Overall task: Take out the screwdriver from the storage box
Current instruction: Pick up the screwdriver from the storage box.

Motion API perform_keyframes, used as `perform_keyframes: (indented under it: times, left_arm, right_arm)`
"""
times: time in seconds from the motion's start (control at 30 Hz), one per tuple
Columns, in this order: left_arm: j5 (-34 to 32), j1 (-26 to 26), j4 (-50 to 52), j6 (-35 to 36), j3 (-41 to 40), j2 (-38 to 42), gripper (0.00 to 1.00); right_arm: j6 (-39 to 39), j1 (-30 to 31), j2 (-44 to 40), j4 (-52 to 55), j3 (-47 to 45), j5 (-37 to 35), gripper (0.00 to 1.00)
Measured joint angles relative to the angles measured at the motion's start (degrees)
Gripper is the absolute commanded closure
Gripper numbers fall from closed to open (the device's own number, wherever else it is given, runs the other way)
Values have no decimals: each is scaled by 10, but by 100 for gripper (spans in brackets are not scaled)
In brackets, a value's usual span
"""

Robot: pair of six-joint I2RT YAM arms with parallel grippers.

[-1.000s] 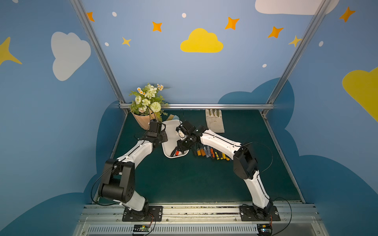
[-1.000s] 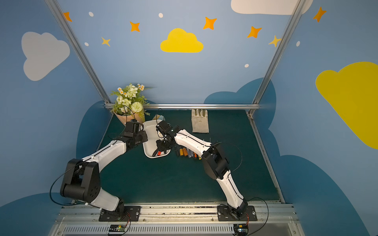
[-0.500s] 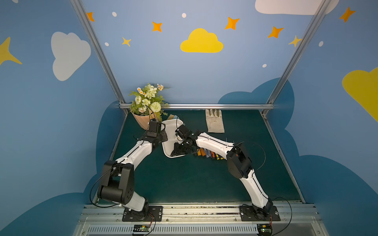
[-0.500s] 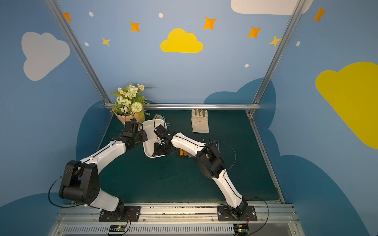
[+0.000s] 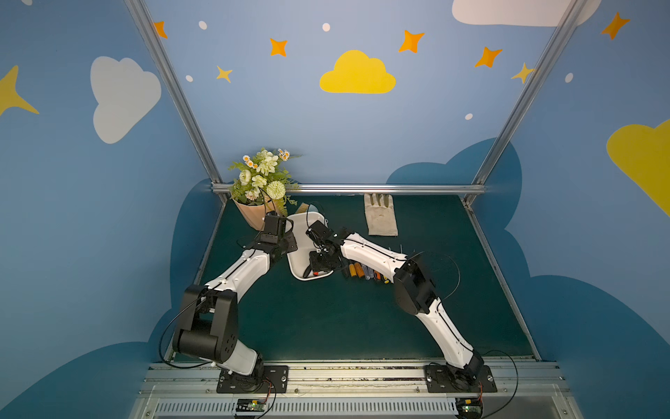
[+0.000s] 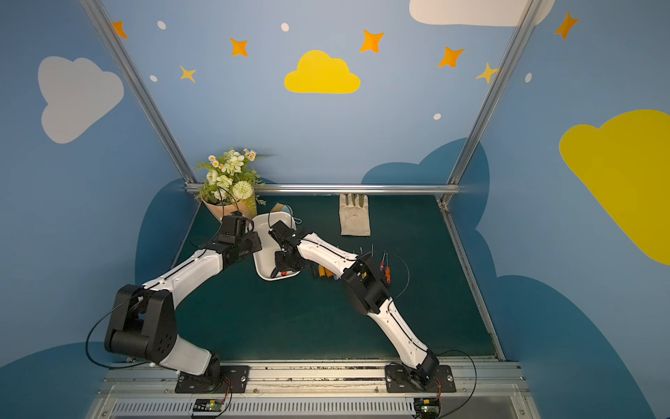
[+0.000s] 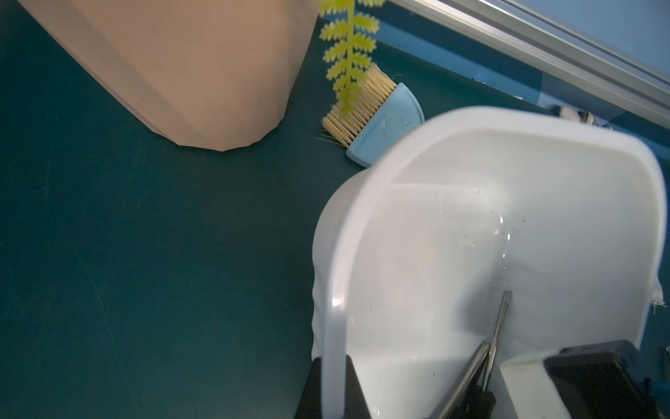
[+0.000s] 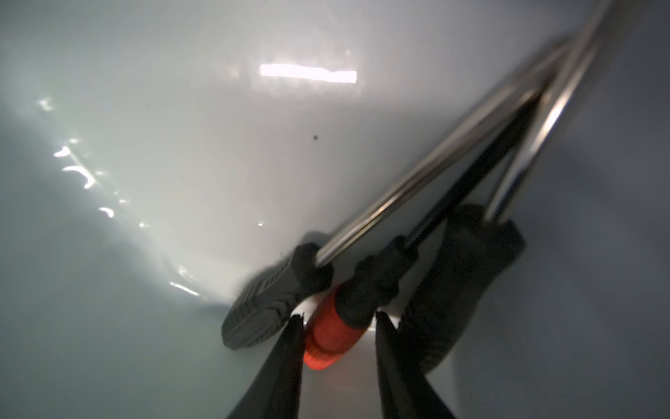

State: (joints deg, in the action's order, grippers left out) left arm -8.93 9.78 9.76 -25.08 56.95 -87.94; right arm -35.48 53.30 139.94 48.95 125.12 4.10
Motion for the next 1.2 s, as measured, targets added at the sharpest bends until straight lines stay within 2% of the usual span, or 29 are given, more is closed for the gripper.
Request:
perform_keyframes:
  times: [0.13, 0.27, 0.4, 0.6, 0.97, 1.2]
  left_arm:
    - [-1, 0, 0, 0, 0, 0, 98]
    - [-7, -1, 0, 0, 0, 0, 98]
    - [-9, -1, 3, 1, 0, 0, 98]
    - [-13, -1, 3, 1, 0, 0, 98]
    - [-13, -8, 6, -9, 0, 0, 98]
    - [-13, -17, 5, -17, 0, 0, 98]
  right_arm:
    - [10, 1, 25, 4, 30, -21, 64]
    - [23, 1, 40, 5, 45, -41, 72]
    - [32, 2, 42, 4, 46, -51, 86]
    - [57, 9, 36, -13, 32, -67, 99]
    - [97, 13, -46, -47, -59, -95, 100]
    - [118, 13, -96, -54, -67, -104, 100]
